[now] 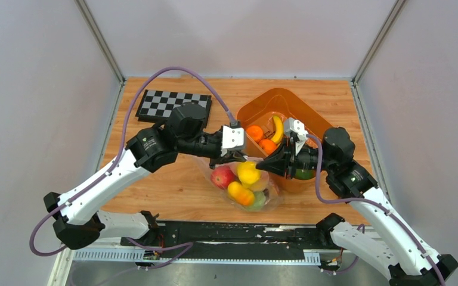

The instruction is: Place the food in the zip-top bag and seal the zipper

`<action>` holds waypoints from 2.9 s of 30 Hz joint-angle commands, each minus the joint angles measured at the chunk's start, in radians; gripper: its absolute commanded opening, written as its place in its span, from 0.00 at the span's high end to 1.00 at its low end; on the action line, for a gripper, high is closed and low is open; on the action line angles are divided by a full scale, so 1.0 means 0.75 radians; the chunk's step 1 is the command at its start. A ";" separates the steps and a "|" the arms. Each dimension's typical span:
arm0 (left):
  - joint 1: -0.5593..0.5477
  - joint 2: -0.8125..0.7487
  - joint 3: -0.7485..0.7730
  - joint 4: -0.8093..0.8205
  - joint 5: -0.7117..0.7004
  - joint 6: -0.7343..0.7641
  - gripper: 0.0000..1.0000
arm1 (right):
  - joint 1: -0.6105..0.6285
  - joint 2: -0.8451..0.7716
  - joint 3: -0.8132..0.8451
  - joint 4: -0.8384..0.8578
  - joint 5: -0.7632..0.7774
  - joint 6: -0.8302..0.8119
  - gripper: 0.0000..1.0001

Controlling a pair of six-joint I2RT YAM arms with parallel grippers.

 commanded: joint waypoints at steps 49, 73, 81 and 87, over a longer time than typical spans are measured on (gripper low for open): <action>0.038 -0.251 -0.253 -0.049 -0.326 -0.132 0.98 | 0.159 -0.059 -0.131 0.290 0.470 0.092 1.00; 0.038 -0.326 -0.277 0.021 -0.316 -0.193 0.98 | 0.159 0.205 0.224 -0.030 0.156 -0.118 0.32; 0.038 -0.314 -0.261 0.089 -0.262 -0.210 0.98 | 0.158 0.387 0.432 -0.269 0.126 -0.374 0.23; 0.040 -0.291 -0.235 0.100 -0.237 -0.223 0.98 | 0.164 0.504 0.595 -0.379 0.061 -0.498 0.26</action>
